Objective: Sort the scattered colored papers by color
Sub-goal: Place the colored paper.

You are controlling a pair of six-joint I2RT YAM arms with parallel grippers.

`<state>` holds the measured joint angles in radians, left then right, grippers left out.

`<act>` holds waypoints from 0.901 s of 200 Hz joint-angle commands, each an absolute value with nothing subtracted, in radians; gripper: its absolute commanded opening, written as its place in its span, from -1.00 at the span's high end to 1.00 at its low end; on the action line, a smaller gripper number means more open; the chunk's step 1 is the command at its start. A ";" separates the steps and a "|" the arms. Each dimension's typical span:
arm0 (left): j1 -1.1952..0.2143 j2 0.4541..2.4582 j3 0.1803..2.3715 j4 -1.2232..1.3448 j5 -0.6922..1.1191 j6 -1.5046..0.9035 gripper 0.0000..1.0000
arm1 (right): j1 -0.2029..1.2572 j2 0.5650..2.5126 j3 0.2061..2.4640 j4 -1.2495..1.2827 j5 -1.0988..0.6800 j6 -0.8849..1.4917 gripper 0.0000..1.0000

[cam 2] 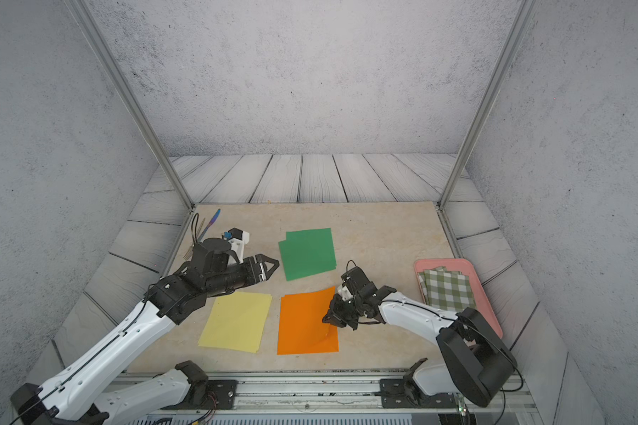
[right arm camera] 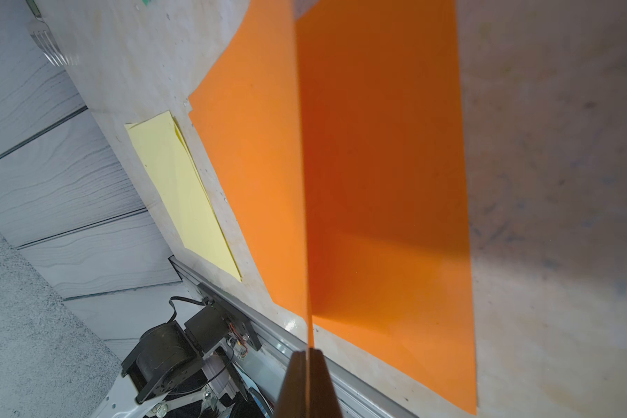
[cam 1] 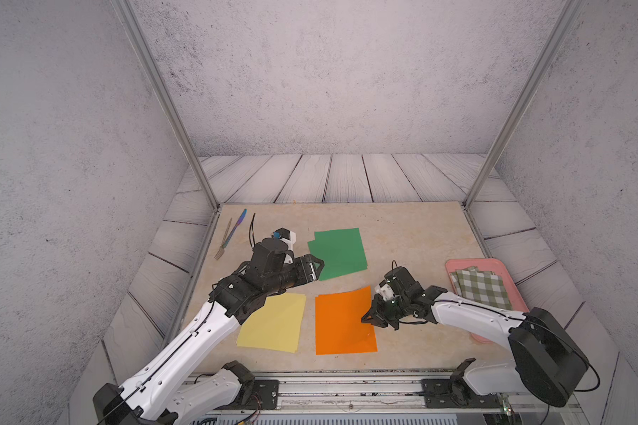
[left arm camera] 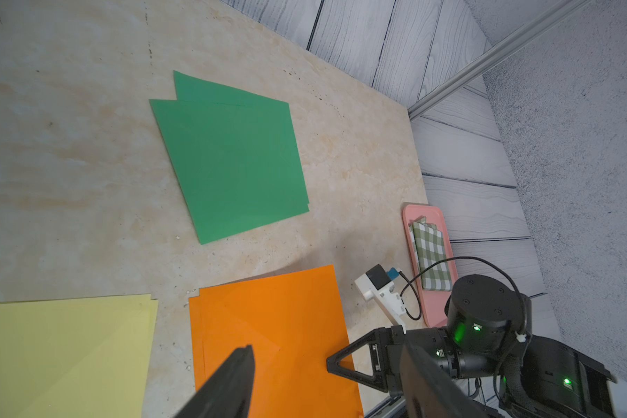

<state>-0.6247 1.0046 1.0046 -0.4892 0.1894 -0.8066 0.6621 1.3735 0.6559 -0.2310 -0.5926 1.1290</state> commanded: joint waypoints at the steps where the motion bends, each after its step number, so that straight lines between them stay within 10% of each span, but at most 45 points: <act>1: -0.629 0.991 0.985 -0.466 0.201 -0.817 -0.40 | 0.662 1.400 0.649 -0.231 -0.592 1.121 1.00; 180: -0.628 1.023 0.952 -0.426 0.221 -0.830 -0.41 | 0.669 1.454 0.700 -0.282 -0.617 1.036 1.00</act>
<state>-0.6247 1.0172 0.9649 -0.4561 0.2138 -0.8234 0.6624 1.4311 0.6704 -0.2443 -0.6048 1.0691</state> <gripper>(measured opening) 0.704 0.049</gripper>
